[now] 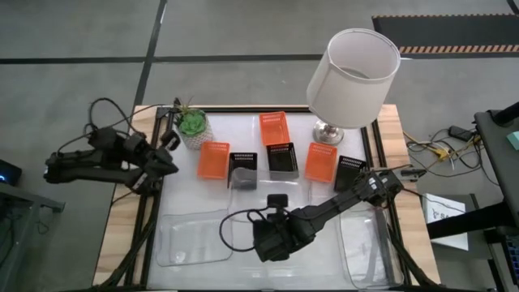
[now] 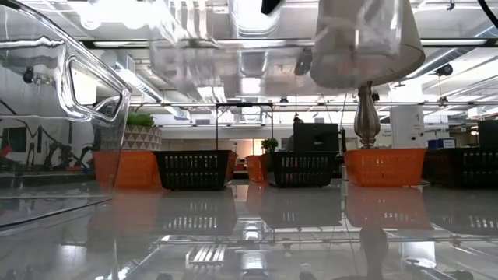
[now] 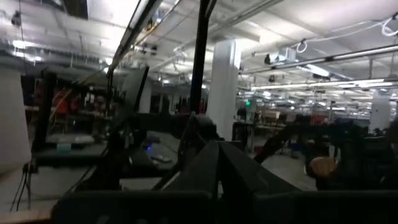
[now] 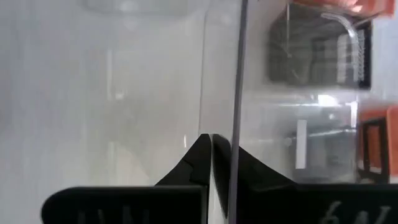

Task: Stack baskets by color
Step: Stack the middle transparent bin on the left transparent bin

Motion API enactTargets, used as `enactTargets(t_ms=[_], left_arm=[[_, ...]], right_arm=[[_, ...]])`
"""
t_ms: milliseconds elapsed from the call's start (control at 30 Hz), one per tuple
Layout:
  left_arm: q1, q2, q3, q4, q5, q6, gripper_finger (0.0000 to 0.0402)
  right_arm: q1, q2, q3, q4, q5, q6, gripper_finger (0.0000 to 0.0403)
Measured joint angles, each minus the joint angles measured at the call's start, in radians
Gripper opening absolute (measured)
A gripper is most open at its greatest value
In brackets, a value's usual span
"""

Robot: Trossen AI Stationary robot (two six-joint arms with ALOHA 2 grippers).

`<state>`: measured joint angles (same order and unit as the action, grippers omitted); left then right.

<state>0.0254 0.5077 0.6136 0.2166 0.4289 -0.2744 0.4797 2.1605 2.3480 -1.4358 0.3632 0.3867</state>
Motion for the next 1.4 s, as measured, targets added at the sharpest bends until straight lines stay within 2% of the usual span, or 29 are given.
enactTargets(t_ms=[300,567,933,1033,1267,1400], left_arm=[[-0.007,0.127,0.000,0.006,-0.001,0.023,0.0000],[-0.022,0.175,-0.002,0.034,-0.002,0.025,0.0000],[-0.042,0.209,0.001,0.080,-0.002,0.029,0.0000],[-0.052,0.235,0.001,0.101,-0.011,0.029,0.0000],[-0.073,0.313,0.027,0.116,-0.022,0.021,0.0000],[-0.096,0.365,0.069,0.111,-0.054,0.020,0.0000]], right_arm=[[0.008,0.016,-0.182,0.124,-0.058,0.000,0.0008],[0.013,0.016,-0.345,0.278,-0.098,0.019,0.0008],[0.013,0.009,-0.440,0.333,-0.100,0.021,0.0012],[0.011,0.012,-0.446,0.330,-0.118,0.018,0.0033],[0.013,-0.008,-0.438,0.339,-0.103,0.000,0.0126],[0.026,-0.041,-0.438,0.341,-0.090,-0.006,0.0164]])
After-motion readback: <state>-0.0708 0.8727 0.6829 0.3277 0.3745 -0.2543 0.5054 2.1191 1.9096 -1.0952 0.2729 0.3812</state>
